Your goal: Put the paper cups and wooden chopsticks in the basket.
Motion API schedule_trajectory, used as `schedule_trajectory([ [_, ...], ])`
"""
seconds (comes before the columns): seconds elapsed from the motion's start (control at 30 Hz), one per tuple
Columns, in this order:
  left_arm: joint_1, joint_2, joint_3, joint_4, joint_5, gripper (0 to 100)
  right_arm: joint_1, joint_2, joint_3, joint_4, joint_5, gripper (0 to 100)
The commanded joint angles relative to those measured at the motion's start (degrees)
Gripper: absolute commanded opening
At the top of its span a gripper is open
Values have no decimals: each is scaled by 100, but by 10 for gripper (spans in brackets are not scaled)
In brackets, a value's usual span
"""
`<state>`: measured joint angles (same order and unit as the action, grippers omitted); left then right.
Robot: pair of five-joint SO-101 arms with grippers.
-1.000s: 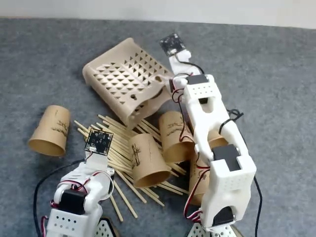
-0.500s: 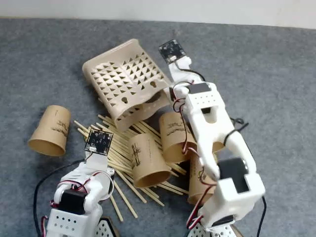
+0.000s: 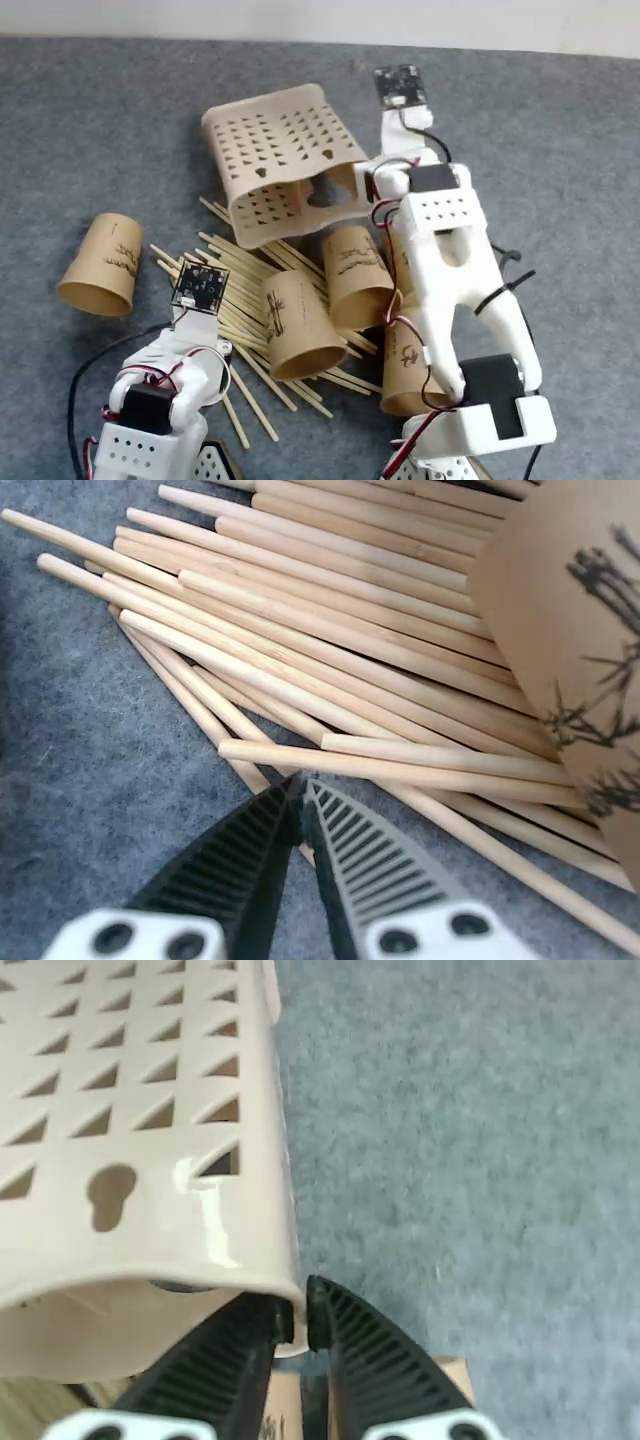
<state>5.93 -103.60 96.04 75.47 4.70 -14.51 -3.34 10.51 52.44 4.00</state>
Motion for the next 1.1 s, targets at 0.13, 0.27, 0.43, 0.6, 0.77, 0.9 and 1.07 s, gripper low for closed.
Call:
schedule_trajectory([
  [0.13, 66, -57, 110, 26, 35, 6, 110, -462, -1367, 1270, -404, 5],
  [0.27, 66, -57, 110, 26, 35, 6, 110, -462, -1886, 2000, -501, 5],
  [0.43, 66, -57, 110, 26, 35, 6, 110, -462, -2440, 2703, -492, 5],
  [0.6, 66, -57, 110, 26, 35, 6, 110, -462, -2923, 3319, -475, 5],
  [0.77, 66, -57, 110, 26, 35, 6, 110, -462, -3240, 3662, -466, 5],
  [0.9, 66, -57, 110, 26, 35, 6, 110, -462, -3477, 3969, -466, 5],
  [1.07, 66, -57, 110, 26, 35, 6, 127, -409, -3556, 4075, -501, 5],
])
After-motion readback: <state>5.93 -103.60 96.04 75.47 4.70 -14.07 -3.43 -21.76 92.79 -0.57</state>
